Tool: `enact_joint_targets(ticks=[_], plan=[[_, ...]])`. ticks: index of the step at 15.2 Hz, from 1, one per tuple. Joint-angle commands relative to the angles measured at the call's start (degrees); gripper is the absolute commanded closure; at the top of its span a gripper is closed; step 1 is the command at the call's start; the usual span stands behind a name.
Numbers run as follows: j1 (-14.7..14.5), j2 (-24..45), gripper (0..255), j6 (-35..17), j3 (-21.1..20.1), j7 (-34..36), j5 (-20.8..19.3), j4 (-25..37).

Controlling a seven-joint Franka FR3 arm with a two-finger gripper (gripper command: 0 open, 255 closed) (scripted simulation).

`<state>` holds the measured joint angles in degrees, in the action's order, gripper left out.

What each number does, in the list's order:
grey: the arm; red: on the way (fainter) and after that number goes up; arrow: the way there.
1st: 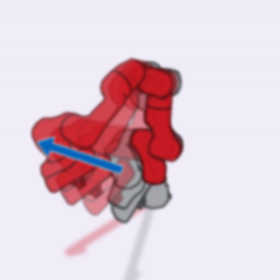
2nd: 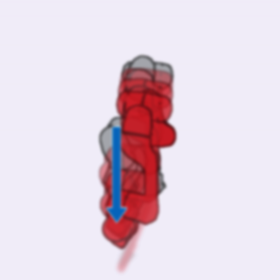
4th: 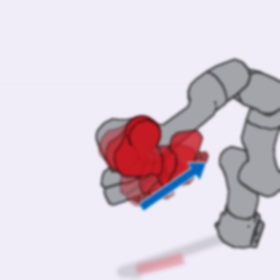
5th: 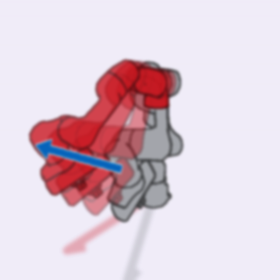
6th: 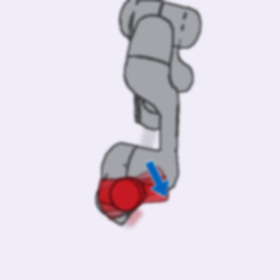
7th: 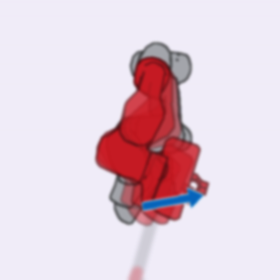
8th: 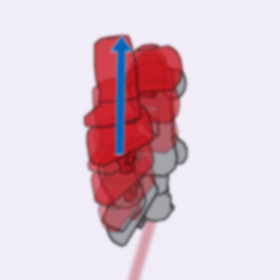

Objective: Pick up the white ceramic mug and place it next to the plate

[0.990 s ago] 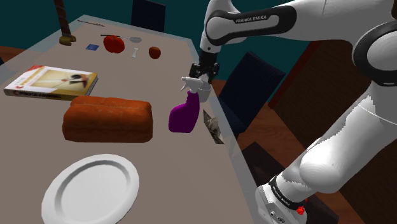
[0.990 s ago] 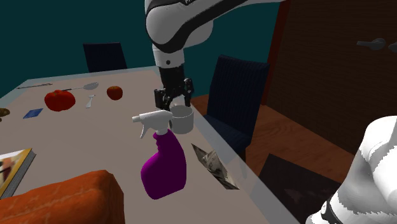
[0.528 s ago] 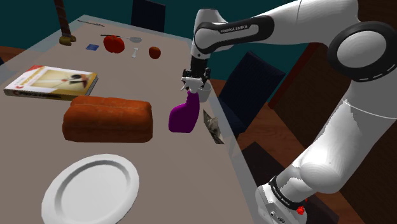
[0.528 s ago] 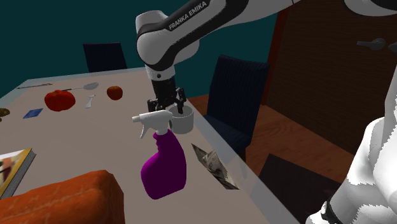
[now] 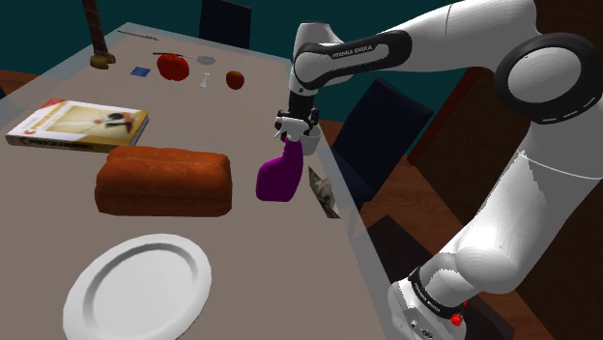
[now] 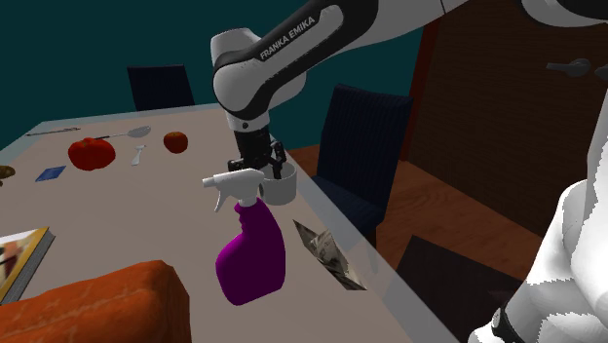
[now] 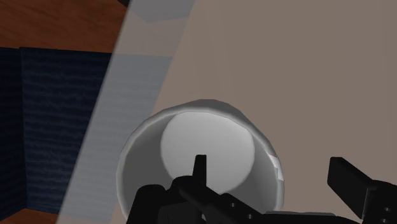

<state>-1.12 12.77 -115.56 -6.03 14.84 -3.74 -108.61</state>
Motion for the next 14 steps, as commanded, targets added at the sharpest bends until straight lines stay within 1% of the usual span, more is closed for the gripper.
enact_joint_targets(ticks=[1, 3, 4, 13, 14], plan=[[0.0, 0.01, 0, -0.02, 0.0, 0.0, 0.0, -0.01], [0.0, 0.0, 0, -0.01, 0.0, 0.0, 0.0, 0.0], [0.0, 0.0, 255, -0.01, 0.0, 0.0, 0.0, 0.0], [0.0, 0.01, 255, -0.02, 0.0, 0.0, 0.0, -0.01], [0.01, -0.3, 255, 0.67, -0.01, -0.05, 0.05, 0.37]])
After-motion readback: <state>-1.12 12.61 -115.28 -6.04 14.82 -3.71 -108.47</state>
